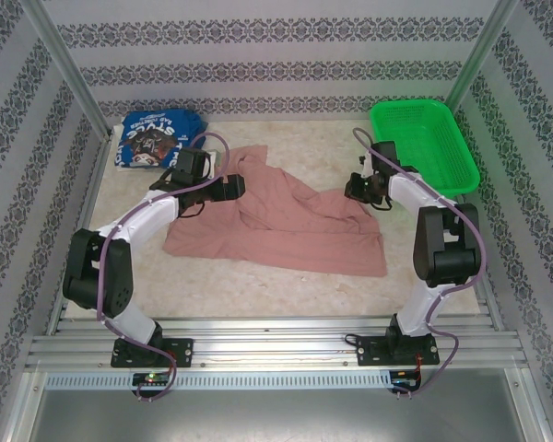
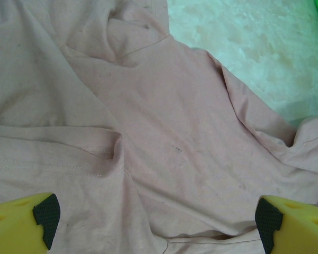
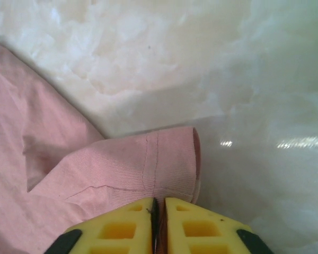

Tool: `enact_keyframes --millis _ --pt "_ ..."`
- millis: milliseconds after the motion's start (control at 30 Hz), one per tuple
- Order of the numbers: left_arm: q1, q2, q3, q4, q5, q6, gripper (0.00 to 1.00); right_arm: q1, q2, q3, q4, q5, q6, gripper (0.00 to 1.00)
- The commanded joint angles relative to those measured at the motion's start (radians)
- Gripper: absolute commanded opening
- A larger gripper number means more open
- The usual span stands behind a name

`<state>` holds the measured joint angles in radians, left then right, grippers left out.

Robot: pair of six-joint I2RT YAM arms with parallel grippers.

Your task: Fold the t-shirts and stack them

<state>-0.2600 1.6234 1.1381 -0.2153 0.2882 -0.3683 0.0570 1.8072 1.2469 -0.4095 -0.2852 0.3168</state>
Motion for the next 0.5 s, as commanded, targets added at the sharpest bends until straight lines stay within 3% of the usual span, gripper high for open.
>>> enact_keyframes --millis 0,233,300,467 --pt "-0.017 0.016 -0.001 0.039 0.021 -0.001 0.96 0.014 0.005 0.035 0.009 0.073 -0.028 0.11" --pt "-0.029 0.042 0.013 0.047 0.030 -0.004 0.95 0.028 0.033 0.070 0.033 0.247 -0.052 0.11" --pt "-0.032 0.049 0.016 0.045 0.027 -0.004 0.95 0.036 0.050 0.085 0.026 0.283 -0.068 0.06" --pt "-0.034 0.059 0.015 0.054 0.025 -0.007 0.95 0.079 0.068 0.081 0.022 0.375 -0.113 0.04"
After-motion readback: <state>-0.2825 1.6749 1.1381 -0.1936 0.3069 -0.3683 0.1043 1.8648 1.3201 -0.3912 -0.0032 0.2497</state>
